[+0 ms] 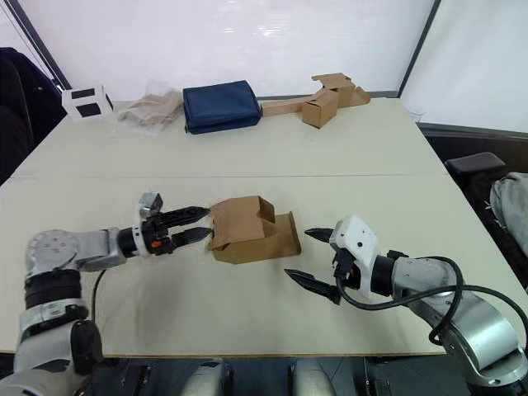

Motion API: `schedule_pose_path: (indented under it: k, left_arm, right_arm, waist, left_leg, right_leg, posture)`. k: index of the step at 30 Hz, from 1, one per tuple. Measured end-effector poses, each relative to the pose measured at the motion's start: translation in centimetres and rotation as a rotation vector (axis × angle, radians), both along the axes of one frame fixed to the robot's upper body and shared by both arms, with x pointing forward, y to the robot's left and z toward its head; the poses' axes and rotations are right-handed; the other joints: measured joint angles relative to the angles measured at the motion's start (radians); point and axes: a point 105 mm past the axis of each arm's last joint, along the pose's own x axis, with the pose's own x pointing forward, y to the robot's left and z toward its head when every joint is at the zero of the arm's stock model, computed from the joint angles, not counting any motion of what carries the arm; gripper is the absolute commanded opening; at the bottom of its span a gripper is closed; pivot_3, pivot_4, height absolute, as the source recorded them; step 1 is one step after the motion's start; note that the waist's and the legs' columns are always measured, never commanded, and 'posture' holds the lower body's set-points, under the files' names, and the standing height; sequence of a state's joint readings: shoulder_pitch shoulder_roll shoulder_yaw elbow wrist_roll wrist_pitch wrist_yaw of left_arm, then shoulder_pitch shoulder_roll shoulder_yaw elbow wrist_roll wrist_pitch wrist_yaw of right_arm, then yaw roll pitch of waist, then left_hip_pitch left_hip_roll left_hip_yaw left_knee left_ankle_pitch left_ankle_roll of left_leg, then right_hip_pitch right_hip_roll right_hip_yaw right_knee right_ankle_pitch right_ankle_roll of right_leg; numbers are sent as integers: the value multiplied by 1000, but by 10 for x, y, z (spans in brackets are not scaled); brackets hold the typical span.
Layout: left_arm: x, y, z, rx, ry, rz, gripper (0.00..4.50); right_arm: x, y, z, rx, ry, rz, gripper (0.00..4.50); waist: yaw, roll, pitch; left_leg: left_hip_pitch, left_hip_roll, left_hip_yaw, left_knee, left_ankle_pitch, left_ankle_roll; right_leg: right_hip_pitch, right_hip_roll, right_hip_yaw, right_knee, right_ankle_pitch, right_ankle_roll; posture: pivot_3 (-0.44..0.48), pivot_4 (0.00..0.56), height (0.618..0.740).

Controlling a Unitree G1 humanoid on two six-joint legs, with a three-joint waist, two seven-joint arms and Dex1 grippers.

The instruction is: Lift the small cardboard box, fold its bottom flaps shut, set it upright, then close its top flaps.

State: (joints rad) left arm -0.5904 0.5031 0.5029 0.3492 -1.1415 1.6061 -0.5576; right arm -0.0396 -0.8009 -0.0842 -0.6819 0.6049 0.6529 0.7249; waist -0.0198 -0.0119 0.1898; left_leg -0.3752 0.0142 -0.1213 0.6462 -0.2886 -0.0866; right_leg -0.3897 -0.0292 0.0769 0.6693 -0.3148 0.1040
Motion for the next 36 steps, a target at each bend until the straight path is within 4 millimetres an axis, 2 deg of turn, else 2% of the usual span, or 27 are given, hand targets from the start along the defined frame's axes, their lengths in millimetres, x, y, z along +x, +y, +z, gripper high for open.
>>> schedule_pose_path:
  k: [5, 11, 19, 26, 36]
  left_arm:
    - [-2, 1, 7, -14, -17, -4, 4500]
    - [-1, -14, -2, -23, 15, -20, 4500]
    - [4, -14, -10, -1, 35, 5, 4500]
    - [9, -35, -16, -16, 51, -34, 4500]
    - [20, -46, -24, -45, 54, -41, 4500]
  right_arm:
    - [1, 1, 1, 2, -7, 3, 4478]
    - [1, 5, 0, -2, -8, 15, 4478]
    - [1, 4, 0, -3, -9, 13, 4478]
    - [1, 5, 1, -5, -17, 6, 4478]
    - [-3, 5, -2, -19, -6, -2, 4478]
  waist:
    - [8, 0, 0]
    - [4, 0, 0]
    - [2, 0, 0]
    - [5, 0, 0]
    - [3, 0, 0]
  left_leg:
    - [0, -1, 0, 0, 0, 0]
    - [0, -1, 0, 0, 0, -1]
    - [0, -1, 0, 0, 1, -1]
    - [0, -1, 0, 0, 1, -1]
    - [-1, -1, 0, 0, 1, -1]
  right_leg:
    - [1, -1, 0, 0, 0, 0]
    - [0, -1, 0, 0, 0, 0]
    - [0, 0, 0, 0, 0, 0]
    - [0, -1, 0, -1, 0, 0]
    - [0, 0, 0, -1, 0, 0]
  posture:
    - [0, 150, 740]
    - [0, 150, 740]
    - [0, 150, 740]
    - [0, 150, 740]
    - [0, 150, 740]
